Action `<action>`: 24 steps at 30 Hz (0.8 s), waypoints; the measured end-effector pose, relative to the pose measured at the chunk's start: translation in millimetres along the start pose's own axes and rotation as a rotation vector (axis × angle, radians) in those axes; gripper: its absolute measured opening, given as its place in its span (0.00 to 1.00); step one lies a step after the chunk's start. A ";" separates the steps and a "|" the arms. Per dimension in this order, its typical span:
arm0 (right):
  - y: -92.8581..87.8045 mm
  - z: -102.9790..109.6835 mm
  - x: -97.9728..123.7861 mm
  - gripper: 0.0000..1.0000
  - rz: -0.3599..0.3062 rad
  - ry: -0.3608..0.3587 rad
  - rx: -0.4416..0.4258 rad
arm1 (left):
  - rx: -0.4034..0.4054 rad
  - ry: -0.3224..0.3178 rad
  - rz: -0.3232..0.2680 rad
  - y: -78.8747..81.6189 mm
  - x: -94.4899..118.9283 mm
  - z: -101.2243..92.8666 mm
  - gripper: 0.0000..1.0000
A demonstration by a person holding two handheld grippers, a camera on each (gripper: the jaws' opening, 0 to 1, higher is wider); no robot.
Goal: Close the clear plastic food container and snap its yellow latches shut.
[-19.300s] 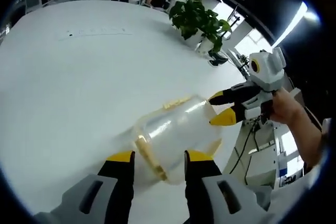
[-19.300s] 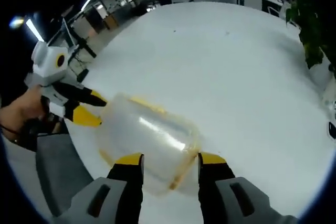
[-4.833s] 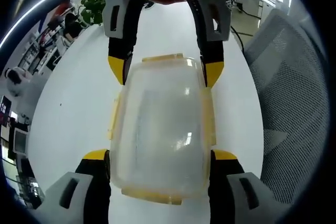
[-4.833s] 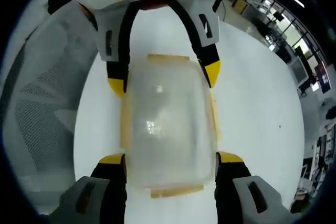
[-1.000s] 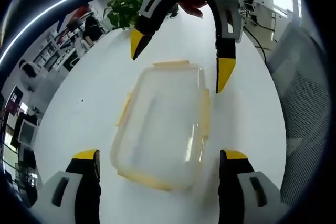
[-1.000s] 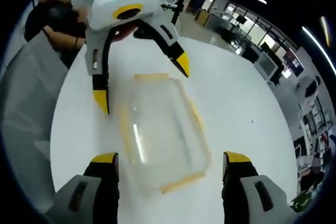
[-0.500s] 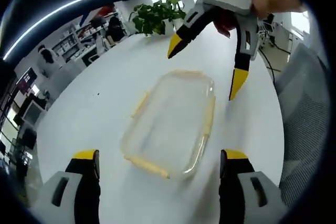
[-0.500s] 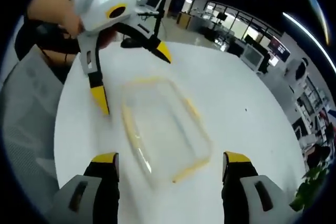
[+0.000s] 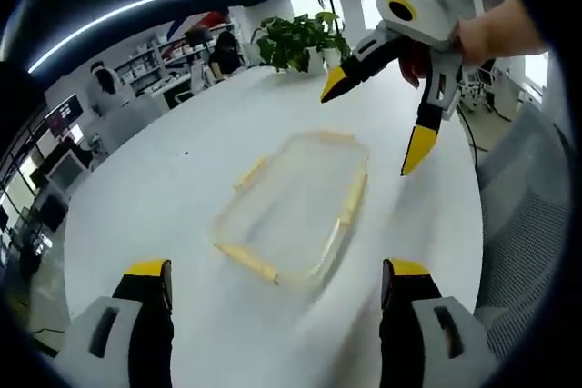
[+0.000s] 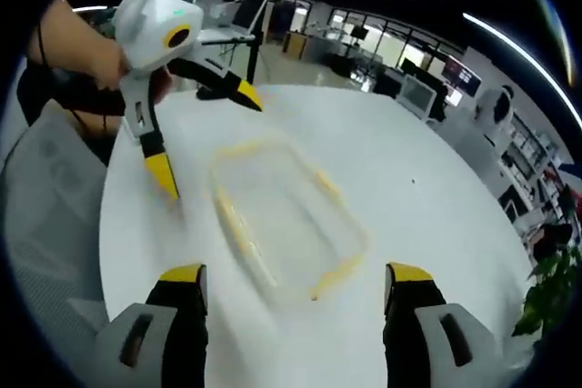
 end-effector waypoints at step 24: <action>-19.3 21.5 34.5 0.81 -0.106 -0.094 -0.146 | 0.107 0.045 -0.062 -16.6 30.0 -22.0 0.97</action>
Point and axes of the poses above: the point that each gripper's makers call its tool centre point, and the gripper's own axes: x roughly backward along the fingers, z roughly to its left, y roughly out of its top, the point moved 9 cm from there along x, roughly backward along the fingers, and after that the axes turned 2 degrees about -z, right-handed, at the moved point
